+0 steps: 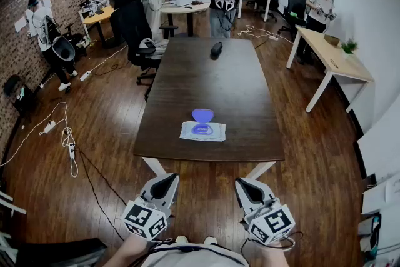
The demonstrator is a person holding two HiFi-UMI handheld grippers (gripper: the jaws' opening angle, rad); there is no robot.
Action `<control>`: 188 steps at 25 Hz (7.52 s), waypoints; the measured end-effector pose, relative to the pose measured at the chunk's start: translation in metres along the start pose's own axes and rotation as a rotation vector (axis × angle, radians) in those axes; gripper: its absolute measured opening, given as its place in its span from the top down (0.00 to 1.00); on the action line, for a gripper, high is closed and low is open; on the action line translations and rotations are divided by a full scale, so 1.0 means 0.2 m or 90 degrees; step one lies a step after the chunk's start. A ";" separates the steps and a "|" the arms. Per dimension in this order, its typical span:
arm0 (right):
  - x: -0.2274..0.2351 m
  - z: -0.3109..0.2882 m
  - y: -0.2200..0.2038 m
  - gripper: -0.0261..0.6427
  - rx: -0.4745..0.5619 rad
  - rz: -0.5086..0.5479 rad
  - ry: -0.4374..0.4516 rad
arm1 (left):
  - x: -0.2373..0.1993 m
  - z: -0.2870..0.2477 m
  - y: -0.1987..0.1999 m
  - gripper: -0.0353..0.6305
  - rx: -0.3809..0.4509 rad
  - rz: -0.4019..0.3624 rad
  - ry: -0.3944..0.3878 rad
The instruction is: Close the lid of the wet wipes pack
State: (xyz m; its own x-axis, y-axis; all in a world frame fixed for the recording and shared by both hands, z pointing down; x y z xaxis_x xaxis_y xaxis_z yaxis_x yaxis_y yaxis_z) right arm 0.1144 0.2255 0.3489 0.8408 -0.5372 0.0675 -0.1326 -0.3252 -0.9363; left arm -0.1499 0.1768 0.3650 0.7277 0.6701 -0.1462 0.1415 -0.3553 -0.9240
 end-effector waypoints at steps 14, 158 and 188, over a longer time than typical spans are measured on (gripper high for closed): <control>0.13 0.04 -0.02 0.95 0.011 -0.006 0.025 | 0.13 -0.10 0.06 0.94 0.003 0.013 0.037; 1.07 -1.94 -0.24 0.69 -0.284 0.036 0.243 | -1.11 -1.54 0.00 0.94 -0.154 0.105 0.020; 0.92 -1.91 -0.44 0.69 -0.383 0.028 0.234 | -1.04 -1.41 -0.06 0.94 -0.158 0.096 0.015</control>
State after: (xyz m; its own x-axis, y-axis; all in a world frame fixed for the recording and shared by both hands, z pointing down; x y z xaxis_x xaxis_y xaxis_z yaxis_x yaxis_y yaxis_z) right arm 0.0795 -0.1420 0.5758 0.6100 -0.7532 0.2462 -0.5183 -0.6143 -0.5951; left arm -0.1137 -0.1409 0.5059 0.7676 0.5836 -0.2649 0.1882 -0.6004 -0.7773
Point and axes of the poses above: the fingertips, and each gripper's own axes: z backward along the fingers, x to its right, y out of its top, the point moved 9 cm from there along z, backward along the fingers, and after that the axes turned 15 degrees about -x, right-handed, at the moved point
